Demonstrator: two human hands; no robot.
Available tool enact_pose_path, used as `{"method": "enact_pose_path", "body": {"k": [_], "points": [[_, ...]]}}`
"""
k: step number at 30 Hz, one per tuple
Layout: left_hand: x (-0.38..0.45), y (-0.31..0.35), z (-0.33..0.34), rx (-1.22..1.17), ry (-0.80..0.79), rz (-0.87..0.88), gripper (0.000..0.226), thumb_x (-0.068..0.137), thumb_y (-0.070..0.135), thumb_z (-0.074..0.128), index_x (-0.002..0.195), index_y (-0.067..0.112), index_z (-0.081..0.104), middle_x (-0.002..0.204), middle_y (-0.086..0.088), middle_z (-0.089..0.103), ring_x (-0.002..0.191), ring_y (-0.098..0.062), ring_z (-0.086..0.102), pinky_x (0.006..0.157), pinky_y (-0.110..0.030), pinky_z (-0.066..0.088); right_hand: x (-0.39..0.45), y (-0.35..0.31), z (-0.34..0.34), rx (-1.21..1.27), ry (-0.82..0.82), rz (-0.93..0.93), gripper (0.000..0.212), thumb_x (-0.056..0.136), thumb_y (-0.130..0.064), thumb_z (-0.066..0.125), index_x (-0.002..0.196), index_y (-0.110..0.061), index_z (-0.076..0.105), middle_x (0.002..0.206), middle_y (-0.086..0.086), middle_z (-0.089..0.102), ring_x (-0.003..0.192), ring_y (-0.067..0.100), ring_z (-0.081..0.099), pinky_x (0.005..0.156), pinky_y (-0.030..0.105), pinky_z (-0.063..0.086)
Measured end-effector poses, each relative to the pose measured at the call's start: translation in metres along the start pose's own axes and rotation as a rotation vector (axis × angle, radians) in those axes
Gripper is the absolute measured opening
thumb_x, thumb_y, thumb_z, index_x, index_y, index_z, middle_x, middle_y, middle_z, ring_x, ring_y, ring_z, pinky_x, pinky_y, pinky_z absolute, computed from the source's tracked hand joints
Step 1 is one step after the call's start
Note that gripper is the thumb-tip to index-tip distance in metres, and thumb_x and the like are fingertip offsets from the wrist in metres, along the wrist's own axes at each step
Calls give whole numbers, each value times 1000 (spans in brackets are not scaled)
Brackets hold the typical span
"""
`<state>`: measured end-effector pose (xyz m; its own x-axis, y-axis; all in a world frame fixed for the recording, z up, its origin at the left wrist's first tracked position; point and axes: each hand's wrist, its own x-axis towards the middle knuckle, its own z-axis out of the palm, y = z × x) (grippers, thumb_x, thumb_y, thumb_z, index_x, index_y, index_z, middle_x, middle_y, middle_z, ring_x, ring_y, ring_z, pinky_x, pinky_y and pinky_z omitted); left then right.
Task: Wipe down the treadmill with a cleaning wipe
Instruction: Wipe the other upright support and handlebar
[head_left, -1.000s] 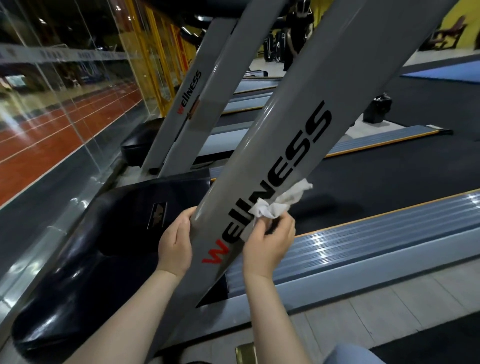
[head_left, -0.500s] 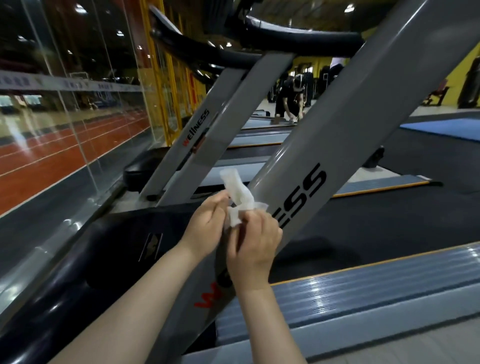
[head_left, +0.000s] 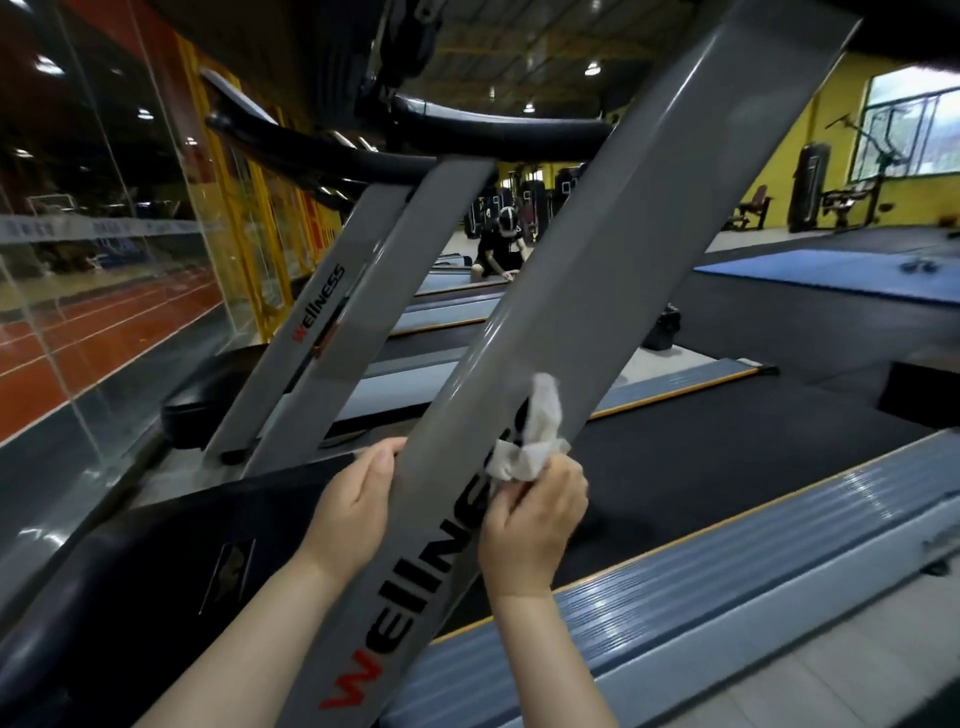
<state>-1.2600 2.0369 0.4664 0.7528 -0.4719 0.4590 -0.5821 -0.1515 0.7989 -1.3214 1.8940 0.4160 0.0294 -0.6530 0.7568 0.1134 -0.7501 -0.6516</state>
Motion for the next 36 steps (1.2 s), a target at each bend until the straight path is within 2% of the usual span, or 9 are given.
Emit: {"method": "enact_pose_path", "body": {"k": [2, 7, 13, 18, 23, 29, 31, 33, 36], "points": [[1, 1, 0, 24, 6, -5, 40, 109, 32, 28, 111, 36, 67, 106, 21, 69, 104, 2, 62, 89, -30, 48, 8, -3, -6, -1, 38, 66, 19, 82, -19, 46, 99, -14, 44, 93, 14, 54, 85, 31, 45, 75, 33, 29], [2, -2, 0, 40, 5, -6, 40, 104, 33, 29, 107, 47, 66, 108, 28, 66, 107, 7, 58, 91, -25, 44, 52, -43, 4, -1, -91, -311, 15, 87, -23, 48, 97, -13, 50, 95, 12, 60, 87, 28, 46, 75, 38, 33], [18, 27, -5, 42, -147, -34, 38, 106, 39, 25, 121, 45, 60, 118, 25, 65, 114, 5, 57, 104, -37, 45, 82, -5, -18, 3, 80, 242, 28, 83, -19, 40, 98, 0, 55, 96, 19, 56, 92, 38, 48, 81, 45, 36], [84, 113, 28, -35, -61, 163, 33, 99, 39, 33, 122, 43, 56, 123, 19, 61, 117, 5, 53, 100, -24, 38, 114, -49, -4, -40, -81, -421, 16, 90, -25, 46, 101, -16, 53, 94, 8, 58, 86, 24, 44, 75, 35, 32], [113, 135, 54, -29, -181, 214, 44, 106, 44, 32, 149, 38, 37, 147, 15, 47, 136, -3, 41, 116, -32, 32, 123, -1, -13, 33, 204, 125, 30, 82, -21, 45, 105, -6, 57, 97, 11, 58, 90, 34, 52, 82, 37, 34], [114, 130, 56, -34, -141, 207, 35, 107, 40, 33, 137, 44, 51, 133, 29, 56, 127, 8, 46, 107, -20, 34, 171, -37, -9, 3, 27, -327, 17, 87, -21, 48, 96, -11, 58, 92, 7, 58, 84, 26, 48, 74, 36, 33], [109, 133, 56, -29, -140, 185, 28, 105, 45, 33, 122, 54, 54, 112, 43, 60, 112, 22, 49, 96, -12, 37, 199, -13, -17, -12, 120, -136, 22, 86, -19, 45, 95, -5, 58, 92, 13, 57, 86, 32, 50, 75, 39, 32], [107, 134, 54, -10, -141, 185, 31, 105, 45, 33, 128, 50, 54, 113, 36, 62, 113, 15, 52, 94, -15, 38, 210, 3, -27, 10, 157, 172, 19, 88, -15, 45, 97, -3, 56, 95, 12, 54, 94, 35, 48, 82, 39, 33], [108, 132, 54, 47, -126, 251, 32, 105, 38, 39, 134, 41, 51, 123, 29, 58, 120, 2, 52, 96, -19, 39, 216, -21, -26, -9, 92, -91, 19, 89, -18, 44, 96, -4, 56, 94, 13, 54, 88, 25, 41, 78, 34, 31]]}}
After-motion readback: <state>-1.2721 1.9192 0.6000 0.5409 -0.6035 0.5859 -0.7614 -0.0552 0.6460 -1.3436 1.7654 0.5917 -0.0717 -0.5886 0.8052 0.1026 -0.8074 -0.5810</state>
